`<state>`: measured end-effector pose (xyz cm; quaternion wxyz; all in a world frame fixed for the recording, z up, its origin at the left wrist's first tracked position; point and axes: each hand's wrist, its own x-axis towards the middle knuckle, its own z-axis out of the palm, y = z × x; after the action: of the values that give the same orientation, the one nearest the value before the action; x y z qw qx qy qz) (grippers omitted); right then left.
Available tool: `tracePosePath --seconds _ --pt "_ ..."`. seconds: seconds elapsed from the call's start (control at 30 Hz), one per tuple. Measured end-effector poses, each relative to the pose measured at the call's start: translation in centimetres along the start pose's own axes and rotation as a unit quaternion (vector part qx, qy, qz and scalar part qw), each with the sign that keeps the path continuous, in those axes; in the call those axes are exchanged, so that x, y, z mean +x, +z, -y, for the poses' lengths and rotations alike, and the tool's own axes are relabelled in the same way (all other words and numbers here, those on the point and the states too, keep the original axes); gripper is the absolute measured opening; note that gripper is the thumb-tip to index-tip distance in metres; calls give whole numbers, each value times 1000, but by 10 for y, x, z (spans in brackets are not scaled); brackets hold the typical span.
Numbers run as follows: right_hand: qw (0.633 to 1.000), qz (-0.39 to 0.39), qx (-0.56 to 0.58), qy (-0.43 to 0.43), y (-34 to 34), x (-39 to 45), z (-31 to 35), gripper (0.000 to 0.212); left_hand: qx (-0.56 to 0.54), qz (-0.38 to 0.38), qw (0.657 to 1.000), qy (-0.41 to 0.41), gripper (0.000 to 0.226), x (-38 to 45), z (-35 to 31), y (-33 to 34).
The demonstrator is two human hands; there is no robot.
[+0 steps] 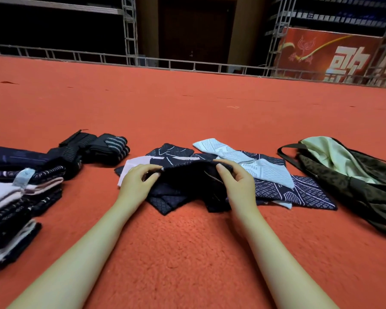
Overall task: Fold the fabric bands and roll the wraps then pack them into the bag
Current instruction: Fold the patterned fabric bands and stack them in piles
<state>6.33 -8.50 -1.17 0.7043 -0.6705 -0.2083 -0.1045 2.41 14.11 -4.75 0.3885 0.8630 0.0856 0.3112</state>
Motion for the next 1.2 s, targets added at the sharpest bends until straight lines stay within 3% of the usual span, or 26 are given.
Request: tracePosePath --seconds 0.1,0.2,0.4,0.5,0.6,0.7,0.87,0.97,1.03,1.2 --pt "1000 -14 16 -2 -2 0 3 21 -49 -16 999 -1 25 -2 -2 -2" --pt "999 -39 18 -12 -5 1 8 19 -57 -64 995 52 31 -3 -7 -6" --pt "993 -73 72 66 -18 11 9 16 -136 -131 981 52 19 -8 -35 -15" --pt "993 -58 -17 98 -23 14 -4 20 -139 -58 988 -27 22 -8 -26 -11" --pt "977 -11 -131 165 -24 14 -19 41 -82 52 992 -81 35 -10 -18 -6" --pt "964 12 -182 192 -25 14 -18 53 -47 72 993 -87 38 -9 -14 -6" --pt "950 50 -290 104 -29 10 -14 59 -40 13 992 -121 32 -8 -14 -3" --pt "971 21 -232 51 -25 9 -9 54 -72 -44 989 -119 27 -6 -13 -4" --pt "978 18 -190 82 -24 9 -8 52 -96 -79 986 -112 26 -6 -15 -5" --pt "964 100 -180 167 -22 7 -16 44 -102 -107 980 -136 25 -6 -11 -9"
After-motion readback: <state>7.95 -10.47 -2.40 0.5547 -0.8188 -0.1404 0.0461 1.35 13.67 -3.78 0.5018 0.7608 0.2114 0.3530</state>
